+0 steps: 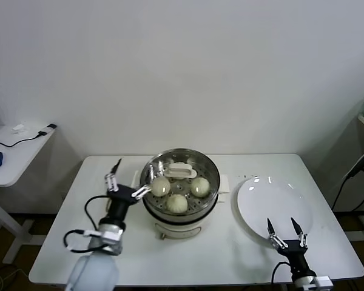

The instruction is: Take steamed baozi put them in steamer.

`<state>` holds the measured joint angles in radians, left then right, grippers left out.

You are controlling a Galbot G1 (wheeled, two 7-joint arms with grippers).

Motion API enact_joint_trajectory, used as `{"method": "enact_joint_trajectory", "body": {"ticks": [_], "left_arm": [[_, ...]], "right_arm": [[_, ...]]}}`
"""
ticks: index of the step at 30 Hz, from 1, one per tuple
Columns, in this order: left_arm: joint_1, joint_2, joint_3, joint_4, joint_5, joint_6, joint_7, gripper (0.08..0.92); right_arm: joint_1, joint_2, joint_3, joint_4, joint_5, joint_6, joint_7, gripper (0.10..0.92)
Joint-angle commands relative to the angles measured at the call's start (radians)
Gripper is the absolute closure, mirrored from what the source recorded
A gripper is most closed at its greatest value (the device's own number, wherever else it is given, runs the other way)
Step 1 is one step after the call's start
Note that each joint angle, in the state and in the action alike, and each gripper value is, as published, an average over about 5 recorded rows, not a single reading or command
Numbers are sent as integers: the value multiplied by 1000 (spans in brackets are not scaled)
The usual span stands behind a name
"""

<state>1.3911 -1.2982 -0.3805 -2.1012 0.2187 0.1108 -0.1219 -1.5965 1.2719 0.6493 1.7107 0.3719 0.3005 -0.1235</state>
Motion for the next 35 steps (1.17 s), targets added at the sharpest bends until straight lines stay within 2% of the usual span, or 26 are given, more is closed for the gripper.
{"method": "enact_joint_trajectory", "body": {"ticks": [1,6,9,35], "left_arm": [[200,43,-300,184,-564,-208,-69,177],[214,41,-296,313,-552,-293,-24,177],[228,36,-285,348,-538,-335,3,177],[258,23,-229,308,-485,-355,52,177]], "right_arm": [[6,4,0,0,13,46,3,203],[5,6,3,-8,17,75,10,203],[3,7,4,-12,22,76,18,203],[-3,22,15,-24,19,94,47,203]]}}
